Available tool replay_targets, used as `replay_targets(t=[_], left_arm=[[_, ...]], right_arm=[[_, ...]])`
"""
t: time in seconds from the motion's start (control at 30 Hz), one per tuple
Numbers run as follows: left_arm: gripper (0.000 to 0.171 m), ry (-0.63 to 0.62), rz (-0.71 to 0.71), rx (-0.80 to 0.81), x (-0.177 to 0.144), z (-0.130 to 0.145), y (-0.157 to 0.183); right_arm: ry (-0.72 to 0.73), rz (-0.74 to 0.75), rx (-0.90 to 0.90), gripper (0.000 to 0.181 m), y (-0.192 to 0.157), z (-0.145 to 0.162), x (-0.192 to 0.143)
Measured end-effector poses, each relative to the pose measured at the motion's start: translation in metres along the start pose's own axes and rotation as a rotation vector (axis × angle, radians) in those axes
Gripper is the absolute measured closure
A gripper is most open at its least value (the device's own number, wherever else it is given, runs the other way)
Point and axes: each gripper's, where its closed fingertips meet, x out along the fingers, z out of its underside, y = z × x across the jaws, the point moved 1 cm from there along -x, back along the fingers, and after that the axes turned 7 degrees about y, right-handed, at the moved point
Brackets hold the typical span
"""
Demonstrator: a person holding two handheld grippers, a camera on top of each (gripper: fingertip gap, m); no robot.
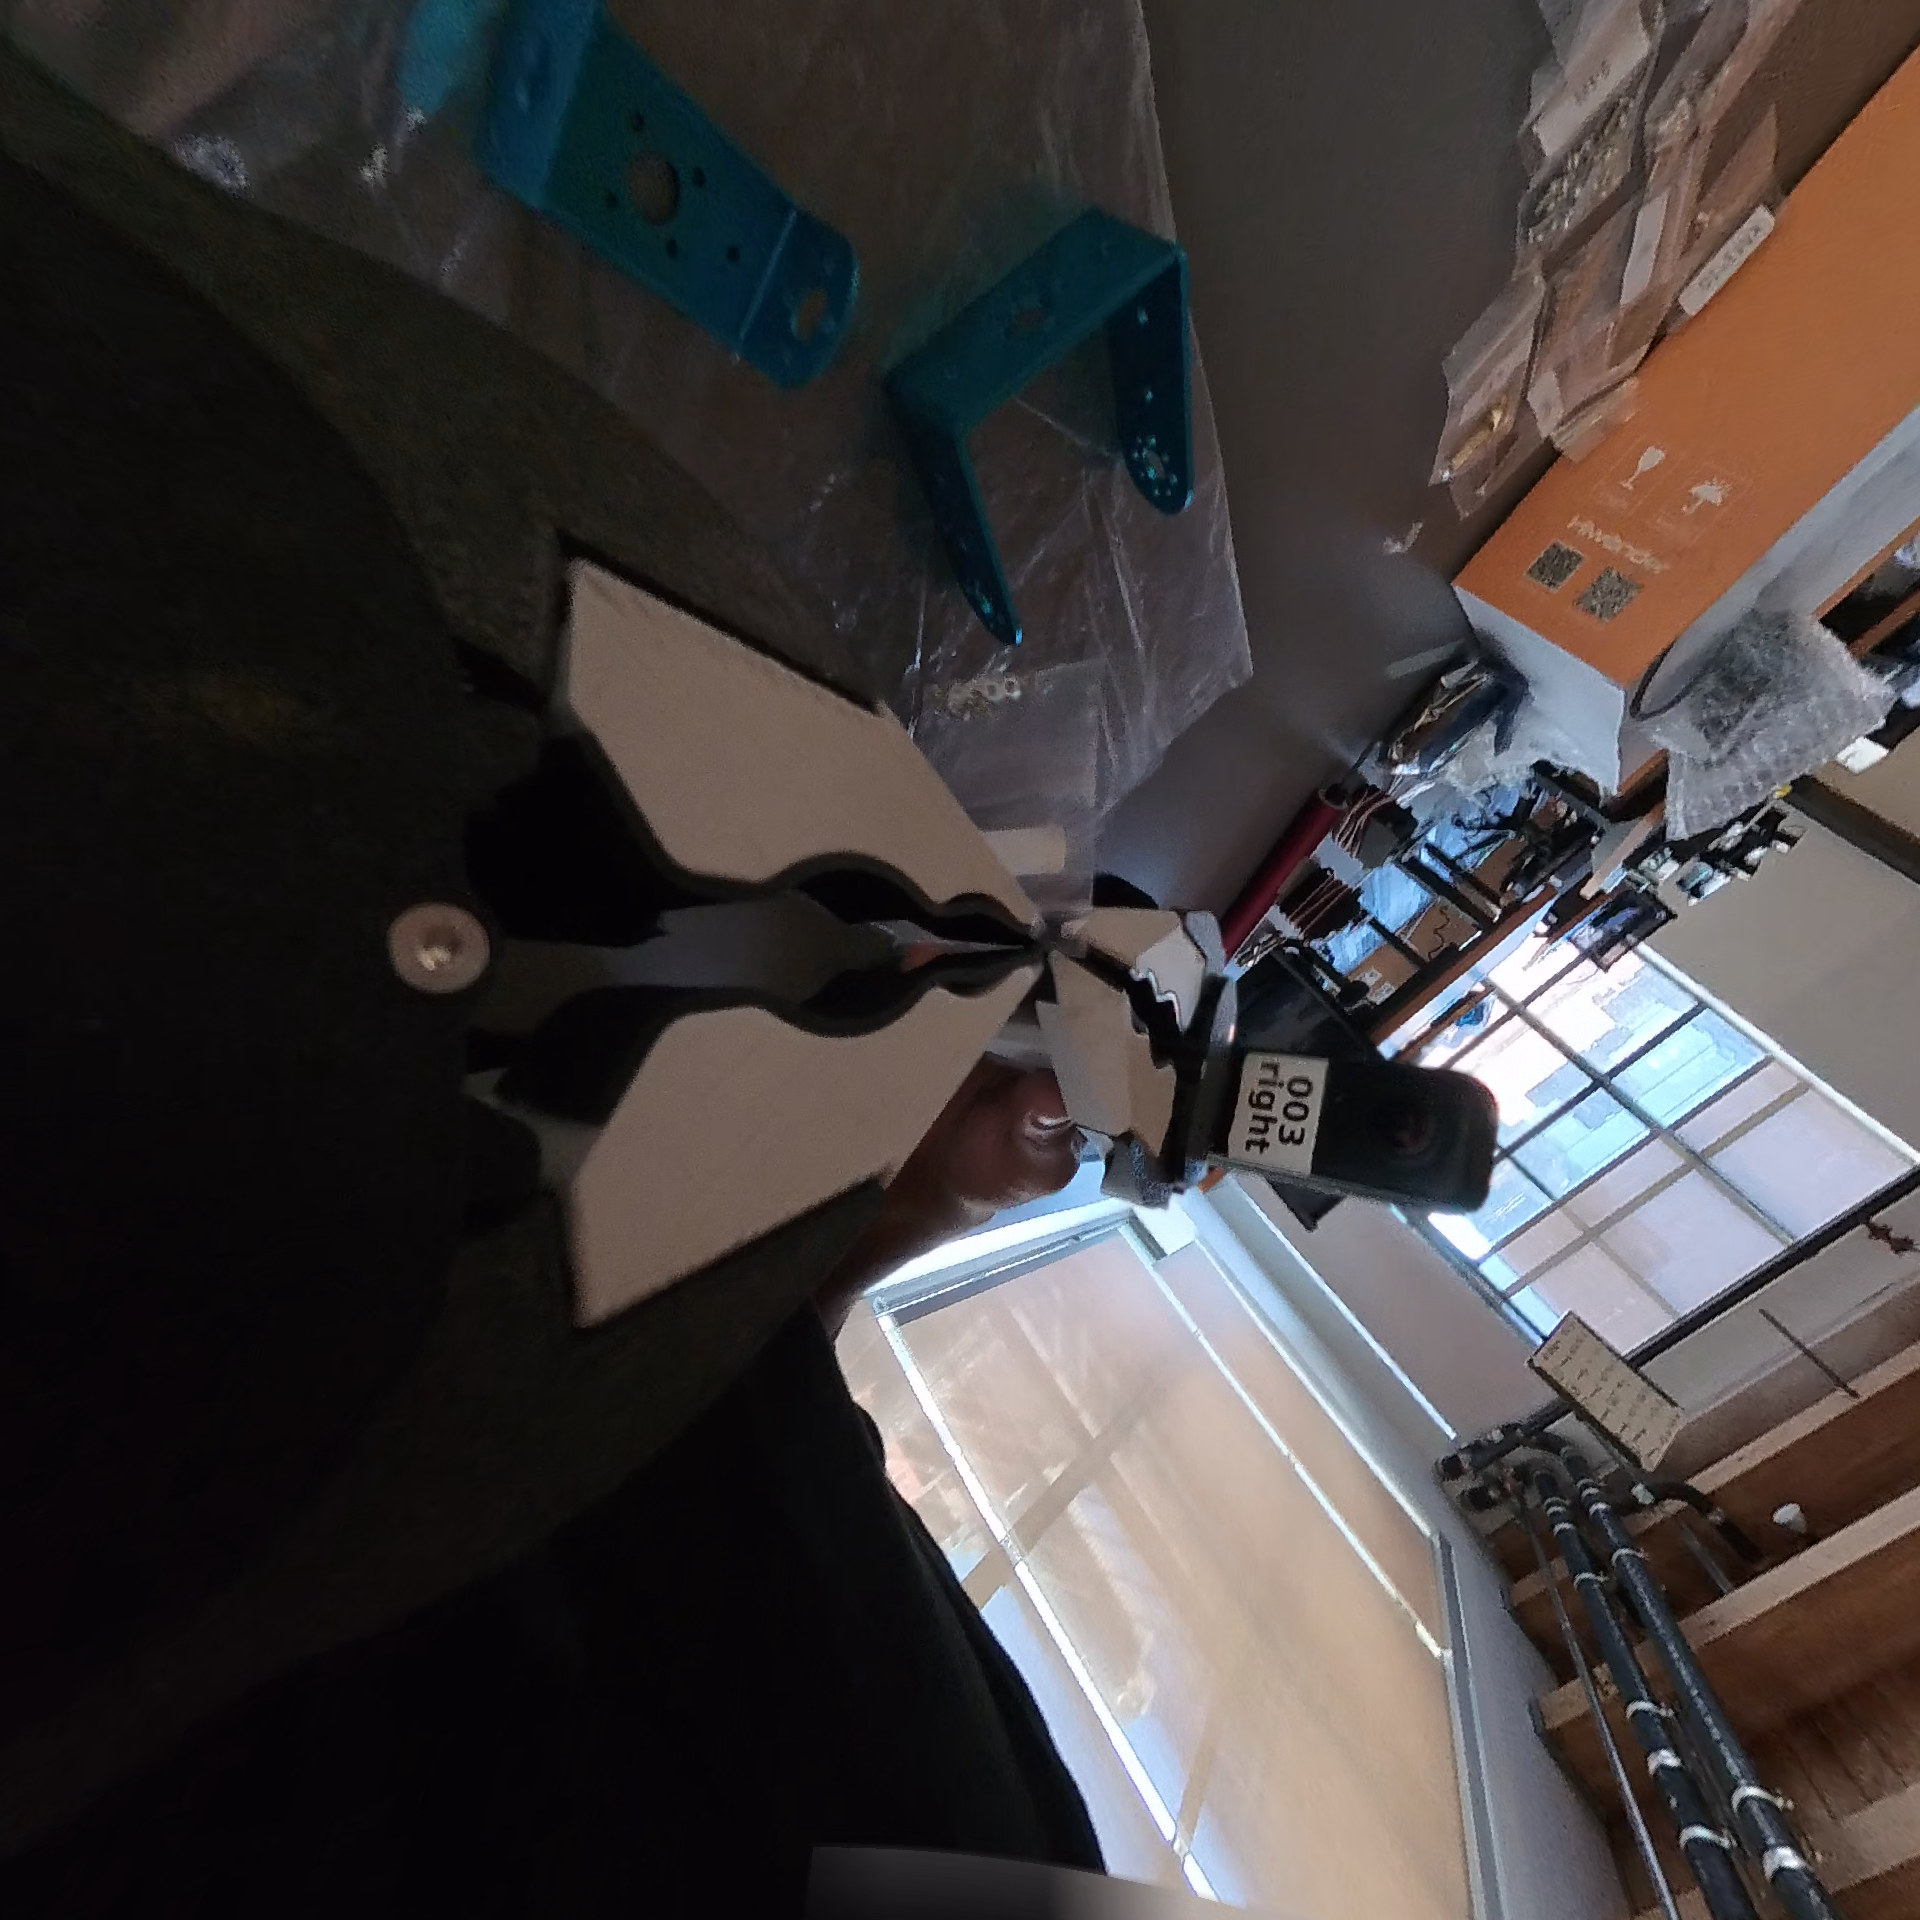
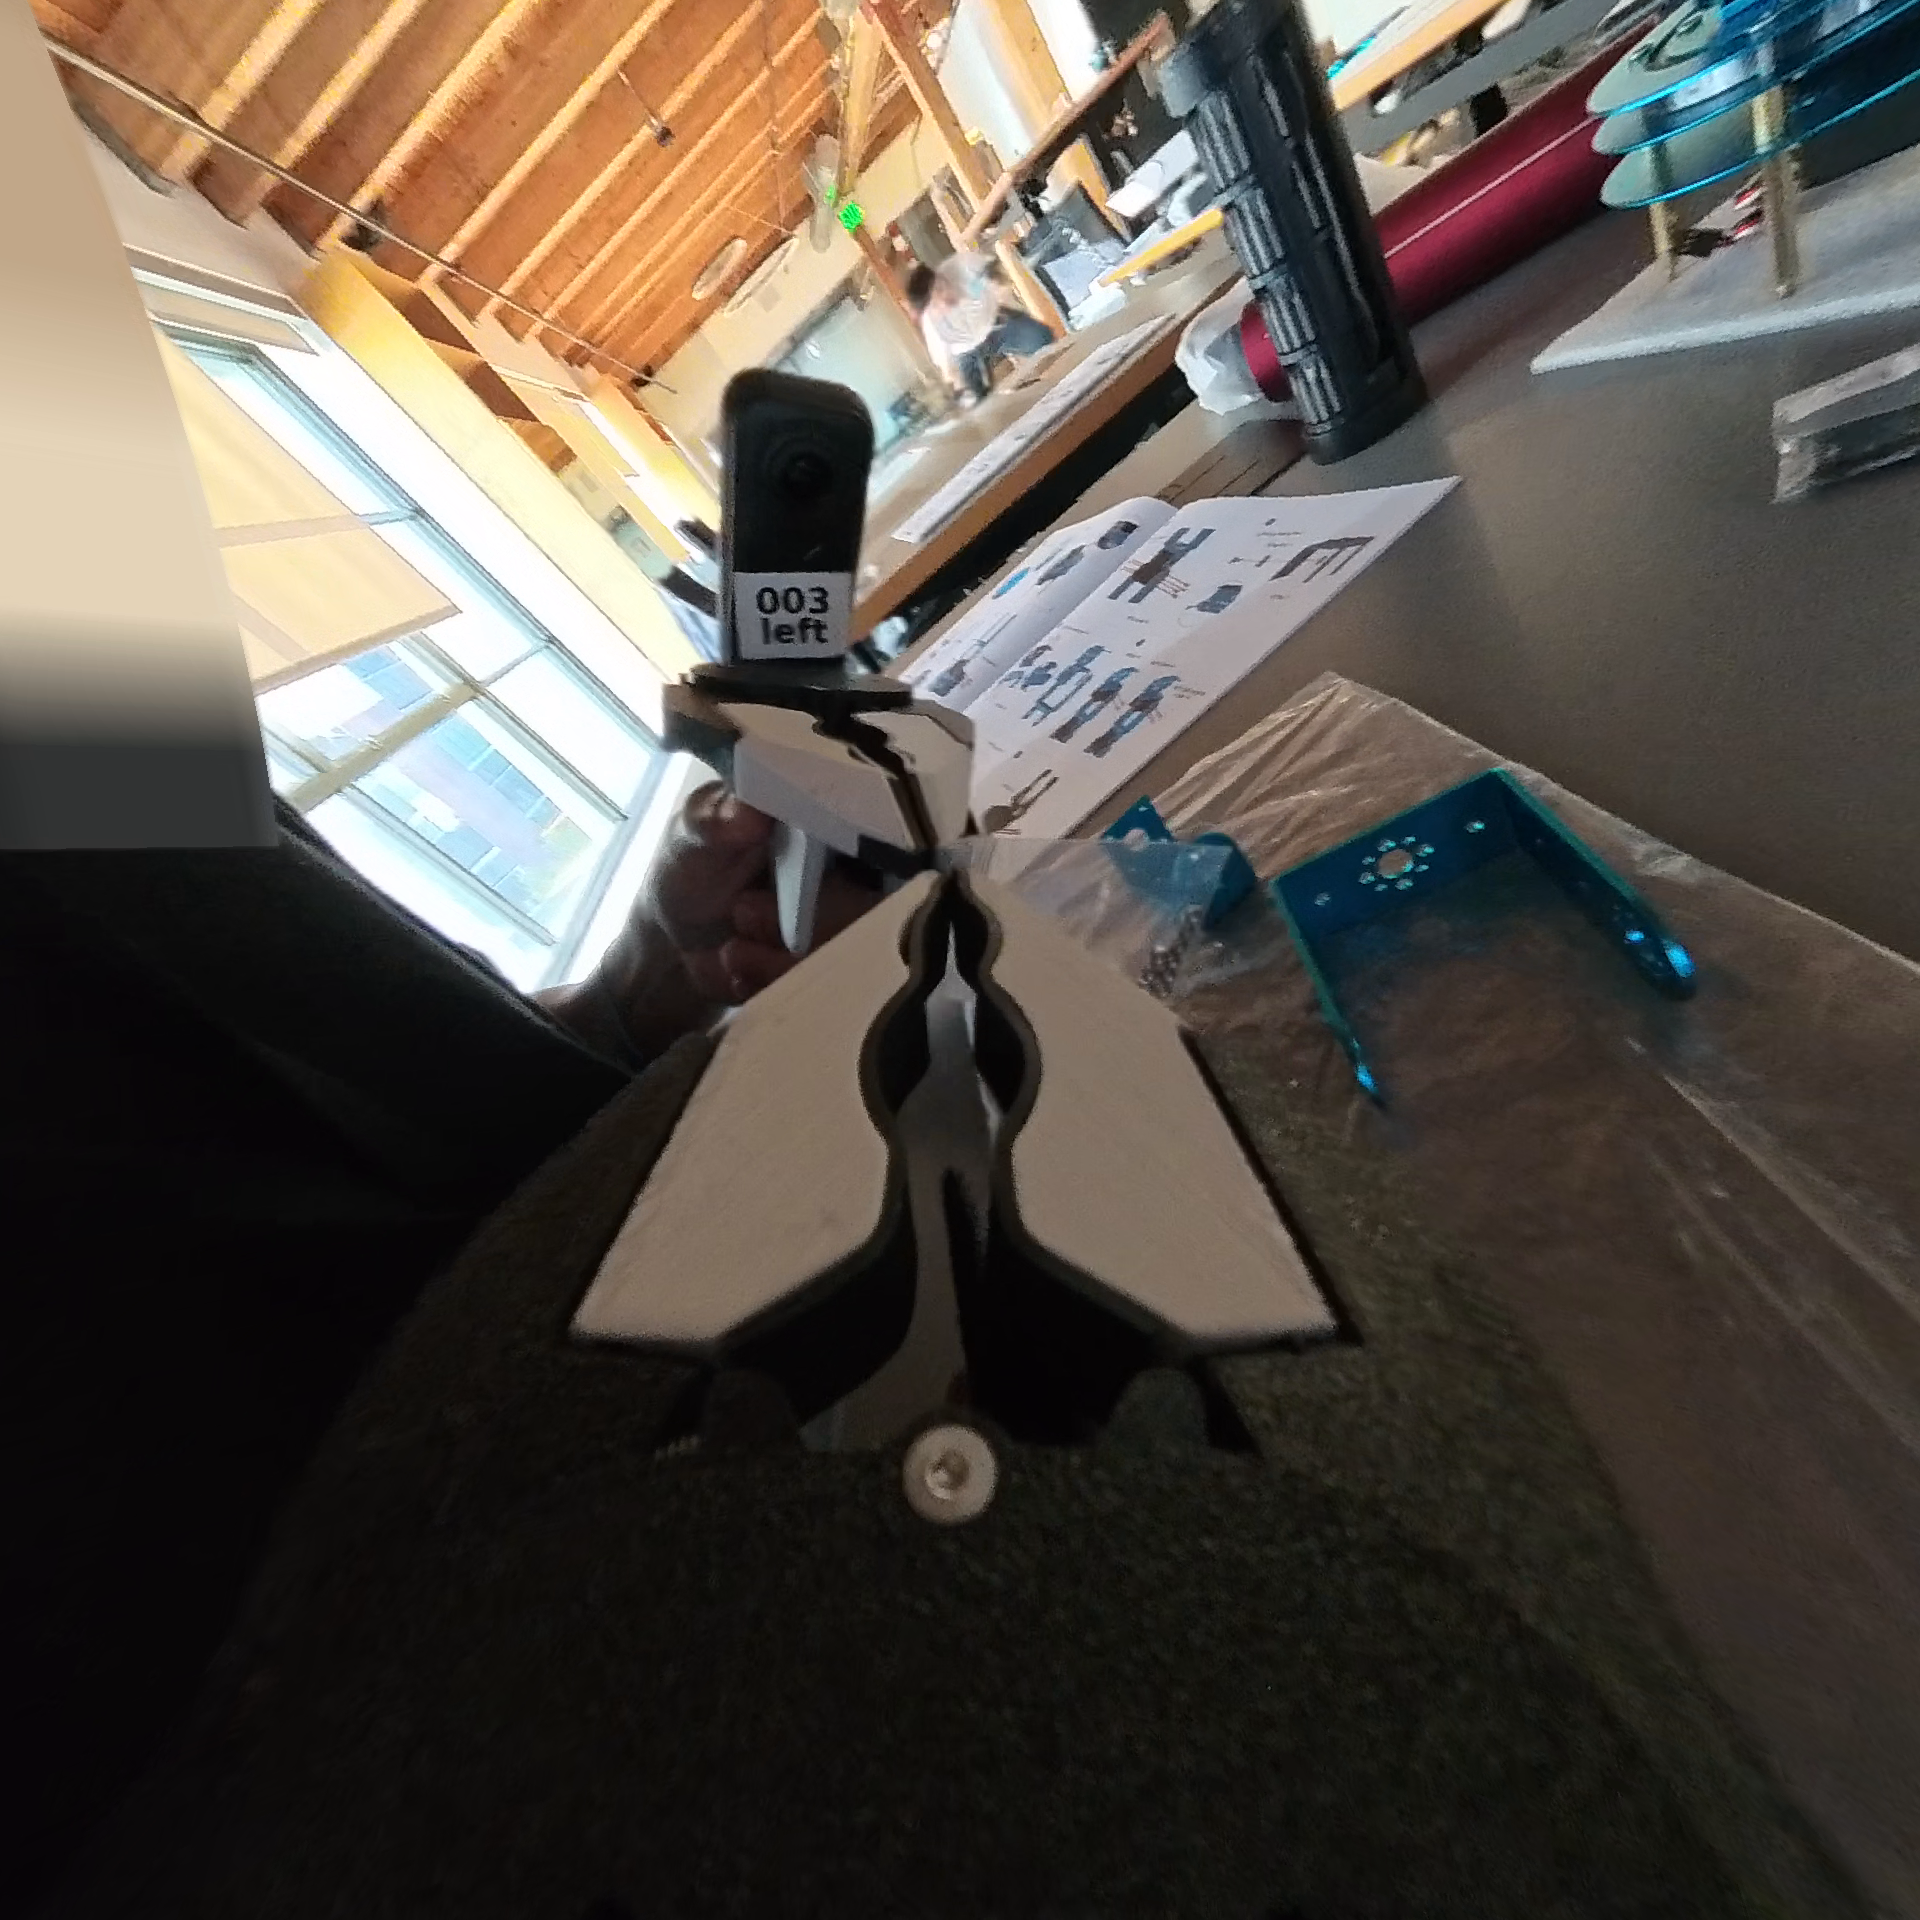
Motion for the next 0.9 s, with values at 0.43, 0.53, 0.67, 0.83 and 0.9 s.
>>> replay_targets(t=[0.43, 0.53, 0.67, 0.83, 0.9], left_arm=[[0.171, -0.025, 0.099, 0.034, 0.001, 0.003, 0.018], [0.171, -0.021, 0.114, 0.02, 0.0, 0.003, 0.018], [0.171, -0.001, 0.092, 0.014, -0.002, -0.001, 0.013], [0.169, -0.042, 0.065, 0.066, 0.0, 0.004, 0.013], [0.159, -0.034, 0.064, 0.064, 0.001, 0.004, 0.014]], right_arm=[[0.071, -0.134, 0.137, 0.181, -0.015, -0.006, -0.001], [0.073, -0.141, 0.144, 0.181, -0.015, -0.007, -0.001], [0.078, -0.132, 0.136, 0.181, -0.013, -0.01, -0.003], [0.071, -0.132, 0.132, 0.181, -0.014, -0.008, -0.003], [0.065, -0.134, 0.129, 0.181, -0.014, -0.007, -0.002]])
